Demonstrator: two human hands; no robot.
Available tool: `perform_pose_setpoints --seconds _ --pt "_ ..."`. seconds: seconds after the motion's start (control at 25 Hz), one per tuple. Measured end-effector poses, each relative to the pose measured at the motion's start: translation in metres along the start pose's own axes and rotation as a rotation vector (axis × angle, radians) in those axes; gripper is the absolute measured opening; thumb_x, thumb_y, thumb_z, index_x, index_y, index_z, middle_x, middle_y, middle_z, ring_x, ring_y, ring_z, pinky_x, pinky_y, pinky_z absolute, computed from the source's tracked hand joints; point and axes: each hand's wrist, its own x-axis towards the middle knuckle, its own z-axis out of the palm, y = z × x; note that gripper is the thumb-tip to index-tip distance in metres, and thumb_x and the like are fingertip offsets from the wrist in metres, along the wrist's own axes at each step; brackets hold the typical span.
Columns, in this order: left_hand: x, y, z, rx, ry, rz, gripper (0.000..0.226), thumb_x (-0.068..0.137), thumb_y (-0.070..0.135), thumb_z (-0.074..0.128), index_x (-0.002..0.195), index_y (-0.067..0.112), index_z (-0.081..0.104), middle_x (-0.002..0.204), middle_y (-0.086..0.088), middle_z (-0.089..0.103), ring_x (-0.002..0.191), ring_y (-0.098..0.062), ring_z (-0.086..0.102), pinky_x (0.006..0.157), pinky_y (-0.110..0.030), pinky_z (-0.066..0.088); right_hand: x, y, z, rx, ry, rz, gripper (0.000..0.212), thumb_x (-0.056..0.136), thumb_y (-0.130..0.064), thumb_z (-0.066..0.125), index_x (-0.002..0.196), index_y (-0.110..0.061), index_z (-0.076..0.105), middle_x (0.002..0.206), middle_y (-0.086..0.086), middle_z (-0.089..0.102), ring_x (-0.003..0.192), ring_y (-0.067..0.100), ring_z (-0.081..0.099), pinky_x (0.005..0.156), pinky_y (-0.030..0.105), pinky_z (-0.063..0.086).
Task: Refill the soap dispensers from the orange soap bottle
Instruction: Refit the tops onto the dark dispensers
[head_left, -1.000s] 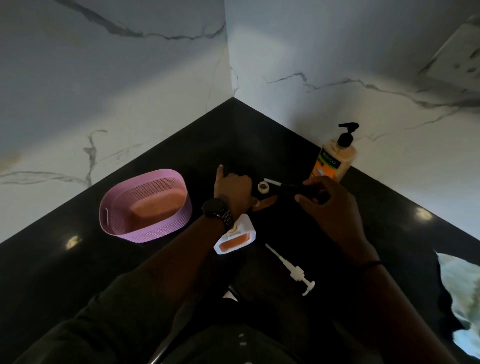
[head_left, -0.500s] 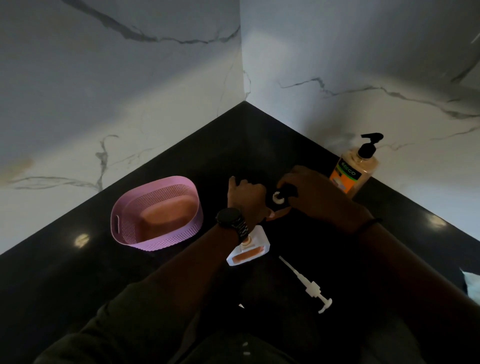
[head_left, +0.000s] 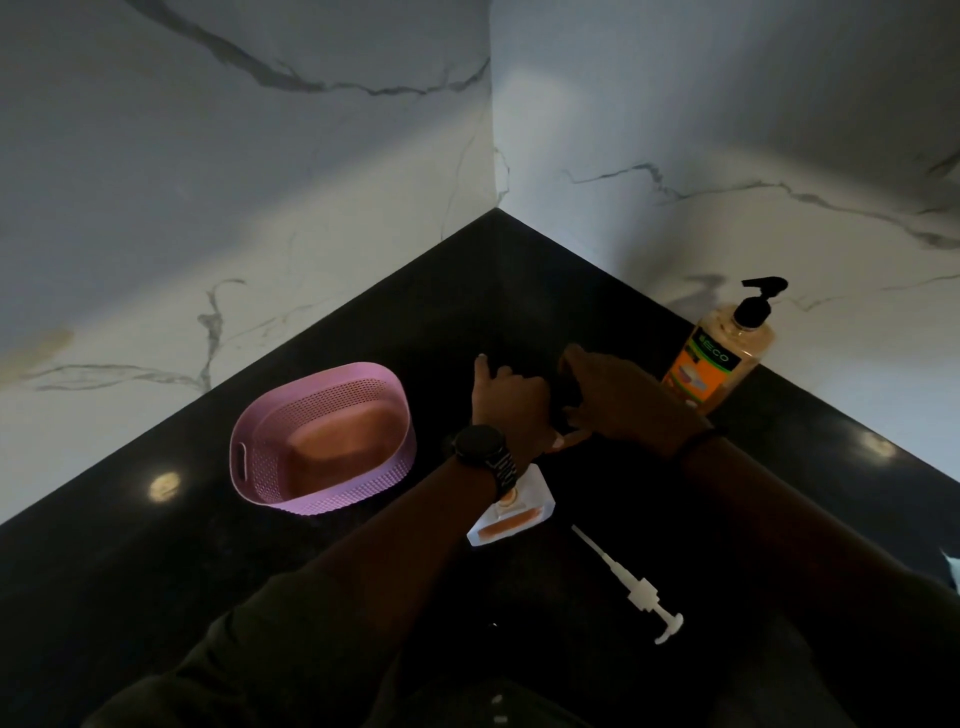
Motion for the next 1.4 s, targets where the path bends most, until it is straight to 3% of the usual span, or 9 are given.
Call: perform_pose_setpoints --seconds 0.12,0.24,0.4,0.48,0.6,0.76,0.92,1.08,1.4 --pt "0.001 -0.001 0.002 0.007 0.003 0.003 0.047 0.081 0.066 0.061 0.101 0.023 0.068 0.107 -0.001 0.070 0.122 -0.027 0.054 0.120 -0.060 0.005 -0.002 0.004 -0.005 -0.051 -0.031 0.070 0.040 0.079 -0.048 0.072 0.101 -0.029 0.045 0.096 -0.005 0.056 0.085 0.013 0.056 0.072 0.030 0.042" --pt "0.002 -0.002 0.004 0.001 0.009 -0.005 0.046 0.081 0.065 0.062 0.100 0.025 0.069 0.104 0.001 0.070 0.120 -0.027 0.055 0.120 -0.060 0.005 -0.007 0.009 -0.011 0.045 -0.057 -0.025 0.053 0.077 -0.034 0.076 0.118 -0.030 0.043 0.110 -0.007 0.056 0.096 0.015 0.058 0.079 0.033 0.049" --pt "0.001 0.001 0.002 0.020 0.027 -0.009 0.044 0.082 0.063 0.063 0.101 0.024 0.069 0.103 0.000 0.070 0.117 -0.027 0.056 0.120 -0.060 0.006 -0.010 0.003 0.004 0.032 0.099 -0.029 0.055 0.077 -0.040 0.075 0.119 -0.033 0.040 0.103 -0.010 0.058 0.091 0.012 0.062 0.071 0.024 0.043" --pt "0.002 0.001 0.002 0.016 0.018 -0.009 0.044 0.082 0.061 0.064 0.102 0.023 0.068 0.105 -0.001 0.070 0.118 -0.027 0.056 0.120 -0.060 0.006 -0.013 0.003 0.003 0.019 0.124 0.040 0.072 0.074 -0.046 0.076 0.132 -0.032 0.035 0.106 -0.008 0.059 0.091 0.012 0.060 0.074 0.027 0.043" --pt "0.003 0.001 0.003 0.015 0.024 -0.003 0.053 0.078 0.065 0.064 0.112 0.025 0.067 0.108 -0.001 0.071 0.119 -0.028 0.056 0.119 -0.062 0.008 -0.018 0.003 -0.002 0.069 0.096 -0.025 0.090 0.077 -0.030 0.077 0.149 -0.030 0.024 0.123 0.001 0.057 0.109 0.020 0.057 0.084 0.030 0.043" --pt "0.001 0.002 0.001 0.020 0.030 -0.010 0.046 0.081 0.061 0.065 0.106 0.023 0.067 0.109 -0.002 0.070 0.120 -0.028 0.055 0.120 -0.061 0.008 -0.019 -0.006 0.001 -0.028 0.172 0.069 0.091 0.080 -0.037 0.075 0.151 -0.028 0.020 0.129 0.006 0.057 0.115 0.023 0.056 0.092 0.038 0.045" --pt "0.000 0.003 0.000 0.011 0.027 -0.019 0.047 0.081 0.059 0.067 0.110 0.022 0.067 0.111 -0.002 0.070 0.121 -0.027 0.055 0.120 -0.060 0.008 -0.021 -0.003 -0.001 0.071 0.115 0.006 0.099 0.079 -0.024 0.076 0.154 -0.028 0.012 0.128 0.005 0.058 0.115 0.024 0.055 0.093 0.039 0.044" --pt "0.002 0.002 0.001 0.003 0.031 -0.019 0.041 0.082 0.056 0.068 0.105 0.022 0.067 0.110 -0.001 0.070 0.121 -0.027 0.055 0.121 -0.060 0.007 -0.019 -0.003 0.002 0.061 0.167 0.076 0.101 0.079 -0.035 0.077 0.154 -0.026 0.011 0.130 0.008 0.058 0.119 0.026 0.053 0.097 0.043 0.043" --pt "0.003 0.000 0.000 -0.003 0.008 -0.030 0.045 0.083 0.057 0.067 0.111 0.021 0.066 0.114 -0.003 0.069 0.124 -0.028 0.053 0.120 -0.060 0.007 -0.015 -0.005 0.010 0.059 0.162 0.105 0.103 0.080 -0.037 0.076 0.155 -0.026 0.006 0.136 0.008 0.054 0.125 0.026 0.049 0.103 0.047 0.039"
